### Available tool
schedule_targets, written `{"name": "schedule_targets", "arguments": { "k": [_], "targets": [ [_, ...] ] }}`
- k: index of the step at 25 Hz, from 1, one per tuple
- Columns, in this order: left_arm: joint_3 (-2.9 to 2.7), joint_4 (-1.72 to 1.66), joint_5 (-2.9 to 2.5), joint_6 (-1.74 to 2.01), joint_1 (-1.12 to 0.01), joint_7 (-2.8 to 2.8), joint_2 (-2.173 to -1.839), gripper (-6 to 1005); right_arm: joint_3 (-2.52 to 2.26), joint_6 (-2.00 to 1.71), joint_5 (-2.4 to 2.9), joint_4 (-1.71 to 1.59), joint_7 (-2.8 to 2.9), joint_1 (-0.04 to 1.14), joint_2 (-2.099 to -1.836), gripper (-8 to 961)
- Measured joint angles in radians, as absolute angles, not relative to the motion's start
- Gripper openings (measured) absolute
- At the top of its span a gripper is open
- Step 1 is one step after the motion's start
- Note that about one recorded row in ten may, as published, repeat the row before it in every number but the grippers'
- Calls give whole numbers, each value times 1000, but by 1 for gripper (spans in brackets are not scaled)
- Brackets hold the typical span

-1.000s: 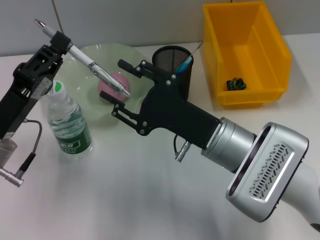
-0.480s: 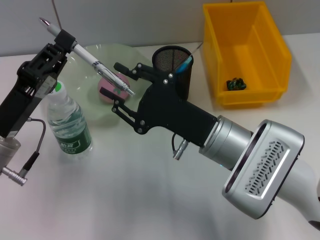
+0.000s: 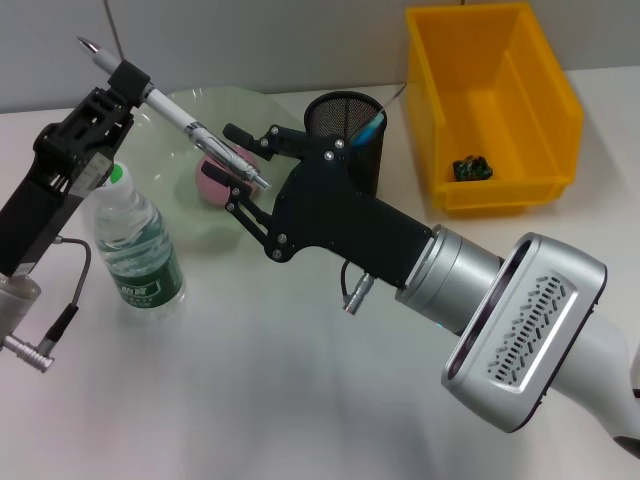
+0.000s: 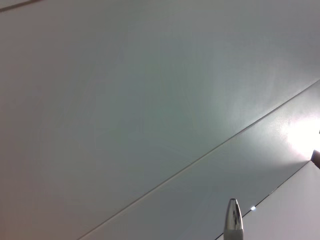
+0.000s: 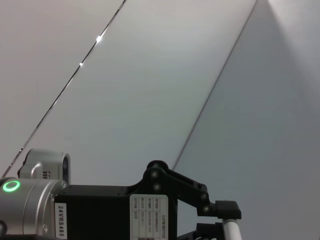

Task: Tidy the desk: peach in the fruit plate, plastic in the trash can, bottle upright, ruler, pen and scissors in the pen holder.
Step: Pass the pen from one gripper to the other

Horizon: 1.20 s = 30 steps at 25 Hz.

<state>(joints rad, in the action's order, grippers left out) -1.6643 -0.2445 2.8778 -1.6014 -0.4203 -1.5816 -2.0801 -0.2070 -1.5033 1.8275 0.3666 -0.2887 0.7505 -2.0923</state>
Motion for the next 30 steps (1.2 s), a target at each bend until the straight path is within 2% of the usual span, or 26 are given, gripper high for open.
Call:
{"name": "schedule_targets", "arguments": {
  "k": [3,10,15,28,30],
  "targets": [
    [-1664,-245,2878,-1601,-421,-1582,-2080,156,-207,-1503,1828,367,-288,750,-2092,279],
    [-1664,-245,2878,-1601,-424,-1582,-2080,156,-207,-1501,1828,366,-283,749,-2092,274],
    [-1667,-245,2878,-1603,-427,-1580,-2080,156,-206,-1496,1828,373,-282,747,-2092,186],
    [-1678,-258,2877,-1603,-422,-1582,-2080,157,-184,-1503,1829,378,-281,739,-2092,144],
    [-1675,-258,2877,-1603,-421,-1582,-2080,183,-184,-1503,1829,378,-281,738,-2092,136]
  ]
}}
